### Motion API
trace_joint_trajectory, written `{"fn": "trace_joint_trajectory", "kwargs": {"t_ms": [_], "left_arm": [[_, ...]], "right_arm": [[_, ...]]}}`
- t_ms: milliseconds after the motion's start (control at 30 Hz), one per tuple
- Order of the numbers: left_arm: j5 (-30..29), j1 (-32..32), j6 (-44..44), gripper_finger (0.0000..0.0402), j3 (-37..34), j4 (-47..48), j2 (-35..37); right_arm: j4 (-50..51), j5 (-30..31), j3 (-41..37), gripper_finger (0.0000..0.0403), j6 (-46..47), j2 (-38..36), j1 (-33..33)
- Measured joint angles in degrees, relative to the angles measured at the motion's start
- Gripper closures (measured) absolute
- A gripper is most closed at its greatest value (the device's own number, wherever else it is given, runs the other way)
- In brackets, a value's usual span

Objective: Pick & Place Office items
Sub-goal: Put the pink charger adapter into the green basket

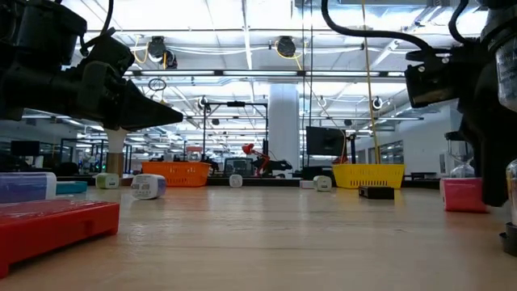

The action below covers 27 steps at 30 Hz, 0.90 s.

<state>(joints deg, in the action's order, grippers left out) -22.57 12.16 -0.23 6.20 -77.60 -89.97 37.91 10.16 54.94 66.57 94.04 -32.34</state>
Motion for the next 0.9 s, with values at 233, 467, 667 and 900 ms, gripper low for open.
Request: {"fn": "trace_joint_trajectory", "kwargs": {"t_ms": [233,467,667,900], "left_arm": [[0.0,0.0,0.0,0.0364,0.0,0.0,0.0],[0.0,0.0,0.0,0.0364,0.0,0.0,0.0],[0.0,0.0,0.0,0.0364,0.0,0.0,0.0],[0.0,0.0,0.0,0.0364,0.0,0.0,0.0]], "right_arm": [[0.2,-1.2,0.1,0.0172,-1.6,-1.5,1.6],[-3.6,0.3,0.1,0.0160,-5.1,-1.3,2.0],[-4.7,0.3,0.1,0.0200,-6.5,1.0,2.3],[-4.0,0.0,0.1,0.0281,-6.8,0.0,2.2]]}}
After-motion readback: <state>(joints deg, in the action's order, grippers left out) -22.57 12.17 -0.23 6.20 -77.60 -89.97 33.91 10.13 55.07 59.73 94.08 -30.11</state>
